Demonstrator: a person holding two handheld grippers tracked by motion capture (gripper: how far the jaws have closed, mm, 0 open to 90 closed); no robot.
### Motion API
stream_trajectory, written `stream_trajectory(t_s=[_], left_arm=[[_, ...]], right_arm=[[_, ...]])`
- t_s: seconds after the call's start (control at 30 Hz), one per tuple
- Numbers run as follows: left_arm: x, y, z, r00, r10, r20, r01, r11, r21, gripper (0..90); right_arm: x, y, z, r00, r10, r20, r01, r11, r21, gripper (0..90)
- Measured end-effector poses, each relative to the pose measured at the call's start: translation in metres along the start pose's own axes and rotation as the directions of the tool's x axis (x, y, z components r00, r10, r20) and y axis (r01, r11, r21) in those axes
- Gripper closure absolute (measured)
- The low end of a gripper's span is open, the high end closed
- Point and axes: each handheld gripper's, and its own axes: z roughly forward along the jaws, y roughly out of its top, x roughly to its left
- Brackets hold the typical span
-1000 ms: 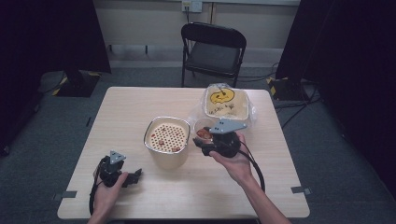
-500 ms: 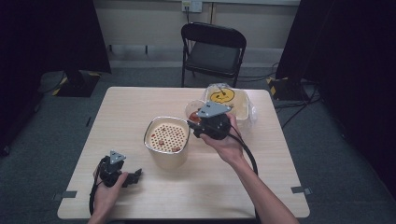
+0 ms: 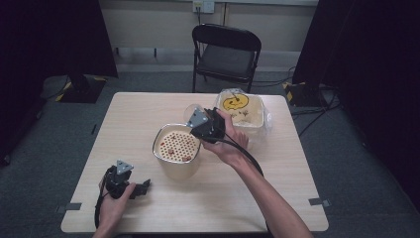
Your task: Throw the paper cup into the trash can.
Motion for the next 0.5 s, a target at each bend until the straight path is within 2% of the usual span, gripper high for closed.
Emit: stream_trajectory(t_s=[0.07, 0.1, 0.2, 0.27, 0.33, 0.37, 0.43, 0.5], left_arm=[[0.000, 0.000, 0.000, 1.0000, 0.000, 0.000, 0.000, 1.0000, 0.000, 0.0], [0.000, 0.000, 0.000, 1.0000, 0.000, 0.000, 0.000, 1.0000, 0.000, 0.0], [0.000, 0.000, 0.000, 1.0000, -0.001, 0.000, 0.001, 1.0000, 0.000, 0.0], [0.000, 0.000, 0.000, 1.0000, -0.001, 0.000, 0.001, 1.0000, 0.000, 0.0], [0.000, 0.000, 0.000, 1.0000, 0.001, 0.000, -0.001, 1.0000, 0.000, 0.0], [0.000, 0.000, 0.000, 1.0000, 0.002, -0.001, -0.002, 1.0000, 0.000, 0.0], [0.000, 0.000, 0.000, 1.0000, -0.001, 0.000, 0.001, 1.0000, 0.000, 0.0], [0.000, 0.000, 0.000, 1.0000, -0.001, 0.000, 0.001, 1.0000, 0.000, 0.0]], right_arm=[[0.002, 0.003, 0.003, 0.9986, -0.044, 0.030, 0.043, 0.999, 0.023, 46.6], [0.002, 0.003, 0.003, 0.9986, -0.044, 0.030, 0.043, 0.999, 0.023, 46.6], [0.007, 0.005, 0.010, 0.9912, -0.123, 0.049, 0.120, 0.991, 0.056, 46.8], [0.010, 0.006, 0.012, 0.9877, -0.145, 0.058, 0.141, 0.988, 0.065, 47.2], [0.011, 0.007, 0.013, 0.9806, -0.181, 0.075, 0.175, 0.982, 0.077, 47.5], [0.012, 0.008, 0.013, 0.9736, -0.210, 0.090, 0.202, 0.976, 0.082, 47.6], [0.015, 0.010, 0.013, 0.9522, -0.279, 0.124, 0.267, 0.958, 0.104, 47.9], [0.018, 0.013, 0.013, 0.9256, -0.349, 0.147, 0.331, 0.935, 0.128, 48.1]])
